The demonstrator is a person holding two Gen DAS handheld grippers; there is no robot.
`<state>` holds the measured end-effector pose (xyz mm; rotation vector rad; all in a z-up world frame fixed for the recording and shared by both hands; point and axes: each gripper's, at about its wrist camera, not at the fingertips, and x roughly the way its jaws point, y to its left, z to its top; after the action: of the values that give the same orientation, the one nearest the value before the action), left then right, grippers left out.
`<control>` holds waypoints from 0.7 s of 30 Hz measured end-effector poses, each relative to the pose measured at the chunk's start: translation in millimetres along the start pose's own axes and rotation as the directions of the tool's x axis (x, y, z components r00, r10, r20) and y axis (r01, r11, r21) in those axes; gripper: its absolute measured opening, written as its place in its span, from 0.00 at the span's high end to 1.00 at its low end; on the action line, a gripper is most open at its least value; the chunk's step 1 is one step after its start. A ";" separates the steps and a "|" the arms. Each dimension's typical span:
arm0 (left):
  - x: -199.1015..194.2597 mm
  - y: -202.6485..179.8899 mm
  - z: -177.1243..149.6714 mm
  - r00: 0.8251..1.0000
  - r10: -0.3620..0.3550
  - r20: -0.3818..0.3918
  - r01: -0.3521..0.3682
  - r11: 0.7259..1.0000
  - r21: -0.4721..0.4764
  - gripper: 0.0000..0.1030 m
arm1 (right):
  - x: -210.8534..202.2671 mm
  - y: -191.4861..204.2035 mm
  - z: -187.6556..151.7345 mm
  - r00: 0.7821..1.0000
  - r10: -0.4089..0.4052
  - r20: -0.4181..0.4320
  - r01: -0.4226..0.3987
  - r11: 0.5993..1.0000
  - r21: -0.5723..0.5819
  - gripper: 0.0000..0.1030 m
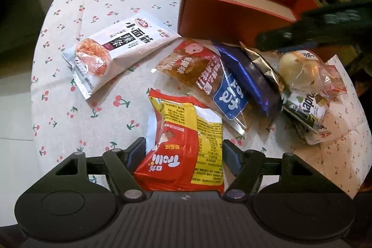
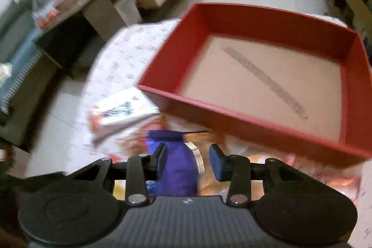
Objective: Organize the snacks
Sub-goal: 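Close left tool on red-yellow bag while right tool grasps gold biscuit packet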
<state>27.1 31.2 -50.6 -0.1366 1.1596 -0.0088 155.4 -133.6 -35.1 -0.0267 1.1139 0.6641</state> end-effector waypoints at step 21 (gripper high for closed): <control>14.0 4.7 9.9 1.000 -0.026 -0.013 0.026 0.999 -0.026 0.16 | 35.5 -31.3 9.8 0.990 0.076 -0.120 -0.069 0.996 0.058 0.17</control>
<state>41.5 35.8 -60.0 -0.1749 1.1717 -0.0175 188.8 -138.5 -69.7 0.0194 1.2554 0.7047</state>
